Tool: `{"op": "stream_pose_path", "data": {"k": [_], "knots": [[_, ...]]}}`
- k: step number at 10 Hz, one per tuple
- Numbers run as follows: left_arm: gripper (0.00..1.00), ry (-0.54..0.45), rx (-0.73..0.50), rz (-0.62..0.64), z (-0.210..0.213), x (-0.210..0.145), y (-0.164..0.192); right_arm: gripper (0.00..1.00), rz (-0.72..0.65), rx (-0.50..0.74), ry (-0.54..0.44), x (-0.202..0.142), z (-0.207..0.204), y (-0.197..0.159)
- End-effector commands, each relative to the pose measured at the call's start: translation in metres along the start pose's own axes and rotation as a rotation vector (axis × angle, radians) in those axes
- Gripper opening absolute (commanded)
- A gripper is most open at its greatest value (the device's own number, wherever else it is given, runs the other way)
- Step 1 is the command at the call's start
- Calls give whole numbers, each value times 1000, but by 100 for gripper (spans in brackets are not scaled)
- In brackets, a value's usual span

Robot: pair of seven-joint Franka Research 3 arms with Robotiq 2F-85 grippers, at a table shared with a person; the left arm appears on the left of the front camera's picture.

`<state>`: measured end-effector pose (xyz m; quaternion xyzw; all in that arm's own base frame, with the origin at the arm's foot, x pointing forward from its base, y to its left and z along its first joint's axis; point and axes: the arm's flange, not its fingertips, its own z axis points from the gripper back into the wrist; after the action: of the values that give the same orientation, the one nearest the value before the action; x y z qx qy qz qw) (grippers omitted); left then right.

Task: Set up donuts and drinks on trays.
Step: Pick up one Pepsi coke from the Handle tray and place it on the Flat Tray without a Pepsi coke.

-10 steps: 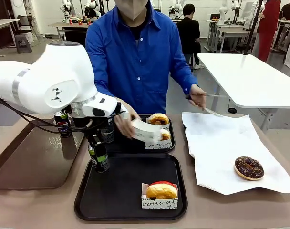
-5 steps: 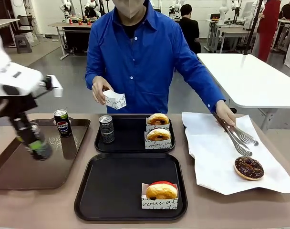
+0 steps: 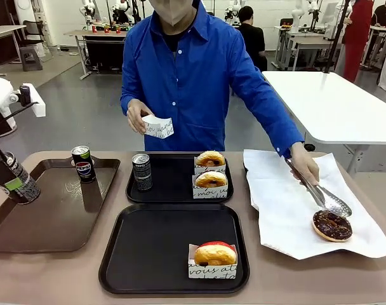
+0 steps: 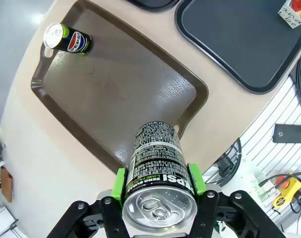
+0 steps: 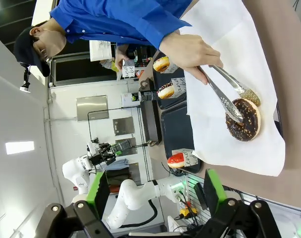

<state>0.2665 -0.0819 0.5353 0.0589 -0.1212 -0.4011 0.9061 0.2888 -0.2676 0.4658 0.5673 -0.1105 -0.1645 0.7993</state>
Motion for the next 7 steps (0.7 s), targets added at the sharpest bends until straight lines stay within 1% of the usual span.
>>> {"op": "stream_pose_path", "data": {"k": [1,2,7], "knots": [[58,7,26,40,-9,-4,3,100,7,21,-8,0,-1,0],[58,0,0,0,0,0,0,100,7,21,-8,0,-1,0],[58,0,0,0,0,0,0,100,7,21,-8,0,-1,0]]}}
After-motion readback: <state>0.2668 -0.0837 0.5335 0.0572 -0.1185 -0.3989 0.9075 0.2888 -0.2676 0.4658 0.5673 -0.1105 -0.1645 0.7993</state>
